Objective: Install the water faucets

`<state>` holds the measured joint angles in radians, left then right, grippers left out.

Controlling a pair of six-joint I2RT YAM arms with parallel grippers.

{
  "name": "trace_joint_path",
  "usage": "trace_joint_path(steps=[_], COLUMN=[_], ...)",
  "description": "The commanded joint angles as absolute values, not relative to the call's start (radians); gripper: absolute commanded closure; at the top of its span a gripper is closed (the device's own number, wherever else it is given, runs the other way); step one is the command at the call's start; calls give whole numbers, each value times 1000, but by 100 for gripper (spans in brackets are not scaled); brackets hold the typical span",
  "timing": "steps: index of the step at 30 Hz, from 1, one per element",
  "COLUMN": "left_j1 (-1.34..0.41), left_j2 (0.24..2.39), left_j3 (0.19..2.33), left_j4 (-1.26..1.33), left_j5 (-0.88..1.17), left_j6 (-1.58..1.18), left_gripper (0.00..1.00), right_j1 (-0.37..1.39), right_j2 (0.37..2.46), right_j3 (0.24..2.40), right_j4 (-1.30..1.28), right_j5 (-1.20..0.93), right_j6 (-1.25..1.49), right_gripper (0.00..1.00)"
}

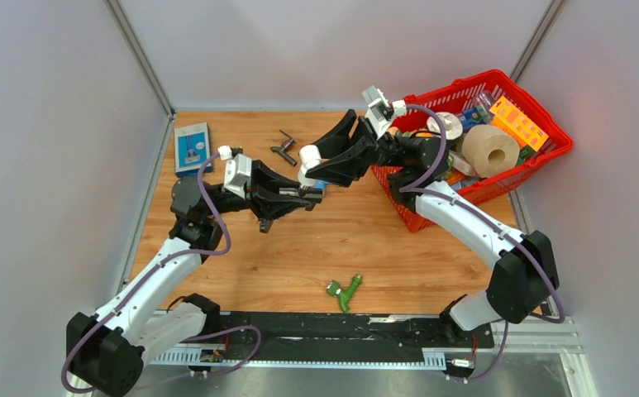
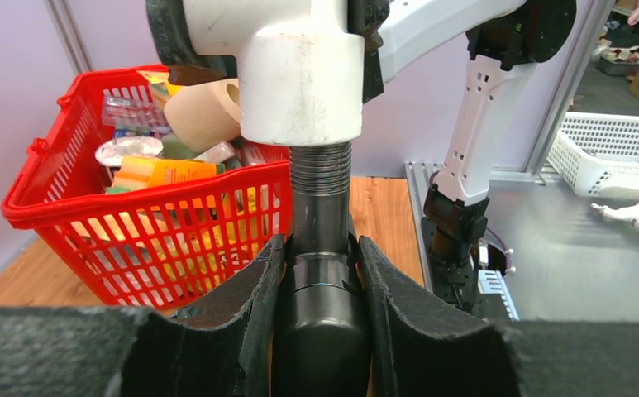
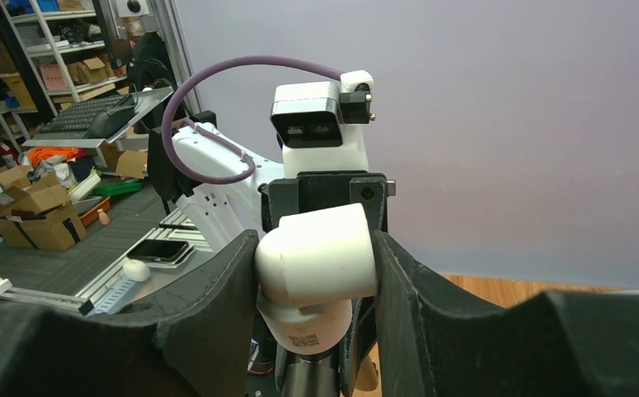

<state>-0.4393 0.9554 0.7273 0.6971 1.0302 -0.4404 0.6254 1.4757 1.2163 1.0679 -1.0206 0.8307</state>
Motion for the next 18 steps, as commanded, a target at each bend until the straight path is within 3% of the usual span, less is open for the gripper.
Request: trace_joint_path(steps=[1,18], left_j1=[-459,-474], left_j2=[928,885], left_j3=[784,767], left_j4=[805,713], left_j5=[1017,847], left_j6=[-410,-287], left_gripper=[100,100], right_j1=[632,650], right_j2=[1468,1425], right_j3=[1206,1233], right_j4=[1000,772], right_j5=[-1019,-1011], right_j6=[775,678], right_gripper=[100,100])
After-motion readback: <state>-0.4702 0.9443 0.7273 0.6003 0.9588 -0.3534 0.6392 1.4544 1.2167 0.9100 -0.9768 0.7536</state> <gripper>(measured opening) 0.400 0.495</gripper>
